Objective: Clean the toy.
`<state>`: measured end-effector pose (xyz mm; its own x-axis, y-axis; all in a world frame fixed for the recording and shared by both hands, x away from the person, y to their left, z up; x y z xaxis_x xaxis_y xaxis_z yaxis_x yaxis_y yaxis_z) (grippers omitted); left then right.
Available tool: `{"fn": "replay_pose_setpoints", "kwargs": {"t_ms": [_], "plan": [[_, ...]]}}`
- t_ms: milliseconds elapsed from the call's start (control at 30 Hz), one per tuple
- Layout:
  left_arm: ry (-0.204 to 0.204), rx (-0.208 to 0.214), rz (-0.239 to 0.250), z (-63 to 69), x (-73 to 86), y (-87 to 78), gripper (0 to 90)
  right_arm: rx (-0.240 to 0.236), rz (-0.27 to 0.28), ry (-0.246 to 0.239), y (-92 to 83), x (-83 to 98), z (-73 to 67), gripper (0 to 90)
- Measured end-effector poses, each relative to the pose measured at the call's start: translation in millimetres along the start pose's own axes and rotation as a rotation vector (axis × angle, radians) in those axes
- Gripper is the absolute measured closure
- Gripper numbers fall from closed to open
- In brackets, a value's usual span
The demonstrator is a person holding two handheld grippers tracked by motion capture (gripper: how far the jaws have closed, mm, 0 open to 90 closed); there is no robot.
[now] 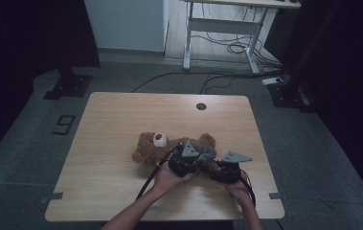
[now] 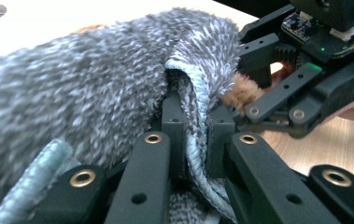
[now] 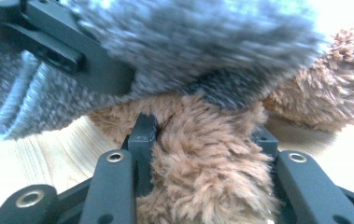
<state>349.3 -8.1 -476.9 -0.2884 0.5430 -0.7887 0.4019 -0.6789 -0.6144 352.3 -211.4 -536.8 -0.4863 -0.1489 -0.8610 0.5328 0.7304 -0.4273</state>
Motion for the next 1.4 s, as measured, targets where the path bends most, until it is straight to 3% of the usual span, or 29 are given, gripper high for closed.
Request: {"fn": "replay_pose_setpoints", "kwargs": {"t_ms": [200,467,667,1233,1400], "plan": [[-0.029,-0.014,0.032,-8.0,11.4,-15.2,81.5,-0.007,-0.003,0.001,-1.2,0.0,1.2,57.1],[-0.055,-0.033,0.037,-20.6,22.1,-29.7,82.1,-0.013,-0.013,0.000,-1.0,0.3,1.1,58.5],[-0.097,-0.047,0.039,-37.0,34.4,-50.6,82.1,-0.016,-0.017,-0.001,-1.7,0.5,2.6,58.7],[-0.213,-0.191,0.071,-83.5,89.8,-116.2,82.1,-0.022,-0.015,0.002,-1.1,0.4,2.5,58.6],[-0.227,-0.206,0.090,-89.7,88.2,-127.8,81.9,-0.019,-0.014,0.010,0.0,0.4,3.2,58.7]]}}
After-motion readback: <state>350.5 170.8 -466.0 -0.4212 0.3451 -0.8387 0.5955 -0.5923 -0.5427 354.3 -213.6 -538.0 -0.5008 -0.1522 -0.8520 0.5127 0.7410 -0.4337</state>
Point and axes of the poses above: each handheld gripper's, and its own axes: y roughly forward along the jaws, x roughly out of its underside, z roughly to its right, the point moved 1 cm from there along y, roughly forward along the jaws, and after that the axes turned 6 degrees about y, right-handed, at the moved point
